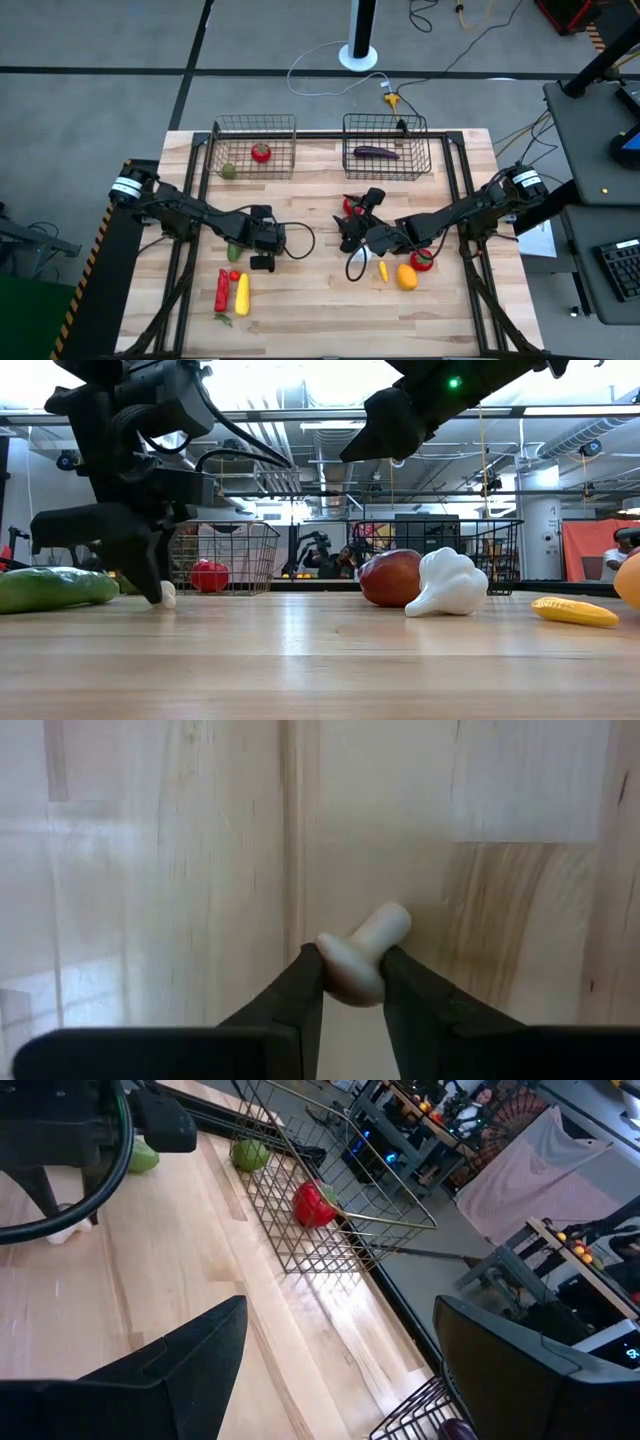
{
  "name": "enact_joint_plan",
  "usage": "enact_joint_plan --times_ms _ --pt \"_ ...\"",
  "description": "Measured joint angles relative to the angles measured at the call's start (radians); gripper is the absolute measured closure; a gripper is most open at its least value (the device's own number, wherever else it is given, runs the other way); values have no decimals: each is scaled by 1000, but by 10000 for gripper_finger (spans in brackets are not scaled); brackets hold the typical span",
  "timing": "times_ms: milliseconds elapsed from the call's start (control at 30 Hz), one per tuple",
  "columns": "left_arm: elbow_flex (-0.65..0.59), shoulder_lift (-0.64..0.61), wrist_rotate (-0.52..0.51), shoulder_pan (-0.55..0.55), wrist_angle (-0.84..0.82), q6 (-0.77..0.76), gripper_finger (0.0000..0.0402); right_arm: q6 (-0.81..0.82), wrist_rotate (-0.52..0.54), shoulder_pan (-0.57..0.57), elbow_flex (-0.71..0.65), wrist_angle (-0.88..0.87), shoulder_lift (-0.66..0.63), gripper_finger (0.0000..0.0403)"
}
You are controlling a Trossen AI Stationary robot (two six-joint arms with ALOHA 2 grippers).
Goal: Sort produce into baskets
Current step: Put the mushroom into the right wire basket
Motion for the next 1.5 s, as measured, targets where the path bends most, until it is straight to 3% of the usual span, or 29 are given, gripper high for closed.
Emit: enact_joint_plan --times_ms 133,367,567,833,1100,1500 --pt "0 -16 0 0 48 -1 333 8 -36 0 0 0 0 92" --pt "19 -75 -75 -1 229 11 330 42 -288 0 0 13 14 92" --pt "47 -89 -103 -2 441 80 330 -1 -451 0 0 130 79 92" --pt "65 -89 -104 -4 557 127 329 -36 -463 0 0 197 116 117" --pt "70 -89 -89 -3 642 125 329 -45 -462 0 0 198 116 186" --pt "70 -89 -71 -13 635 125 329 -65 -436 0 2 208 116 265"
